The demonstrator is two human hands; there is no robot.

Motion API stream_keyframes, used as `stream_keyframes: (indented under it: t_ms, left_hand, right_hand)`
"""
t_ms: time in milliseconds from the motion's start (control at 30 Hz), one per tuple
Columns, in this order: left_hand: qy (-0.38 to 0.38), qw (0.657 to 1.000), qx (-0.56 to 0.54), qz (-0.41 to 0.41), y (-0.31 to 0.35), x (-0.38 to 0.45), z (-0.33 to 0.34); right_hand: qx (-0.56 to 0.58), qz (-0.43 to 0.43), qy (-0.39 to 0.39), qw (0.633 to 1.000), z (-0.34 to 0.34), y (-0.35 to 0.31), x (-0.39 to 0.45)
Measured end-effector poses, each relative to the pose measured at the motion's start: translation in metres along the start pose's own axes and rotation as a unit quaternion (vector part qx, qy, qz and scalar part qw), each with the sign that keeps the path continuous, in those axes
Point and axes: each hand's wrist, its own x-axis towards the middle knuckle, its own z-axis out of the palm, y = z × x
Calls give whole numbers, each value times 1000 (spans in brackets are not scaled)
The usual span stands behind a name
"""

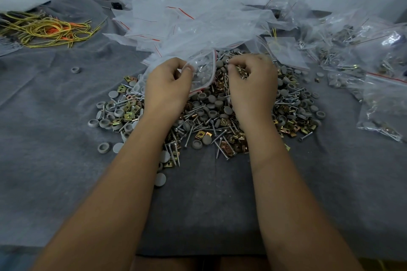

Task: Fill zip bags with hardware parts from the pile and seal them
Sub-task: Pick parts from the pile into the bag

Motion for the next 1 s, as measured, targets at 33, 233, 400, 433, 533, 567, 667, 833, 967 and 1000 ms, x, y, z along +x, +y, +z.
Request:
stream_keyframes:
  t_ms: [33,233,400,433,533,567,667,833,967,1000]
  left_hand:
    - [8,1000,2,-6,0,0,0]
    - [38,999,-12,-21,4,0,-4]
    - [35,999,-6,-23,5,0,-4]
    - [34,999,-5,-22,5,0,-4]
    - [32,999,-1,-19,5,0,-4]
    - [31,999,2,-19,5,0,-4]
    - [28,999,7,-27,5,0,-3]
    - [24,999,15,-29,5,0,-3]
    - [22,999,14,-30,5,0,-3]
    - [21,999,13,-29,5,0,-3]
  right_hand:
    - [-3,14,5,1000,-1,1,1]
    - [-58,55,-10,997,-5,4,4]
    - [-139,-5,-80,987,-1,4,0]
    - [-171,-15,-100,980,0,4,-1]
    - [-229,-36,-151,961,3,7,-3]
    - [-236,-40,-157,958,3,8,-4]
    - [-231,-34,-158,959,4,9,-3]
    - [-224,-23,-155,962,3,8,-3]
    - [-218,-26,-143,965,3,5,-3]
    - [-210,-29,-133,968,2,4,-3]
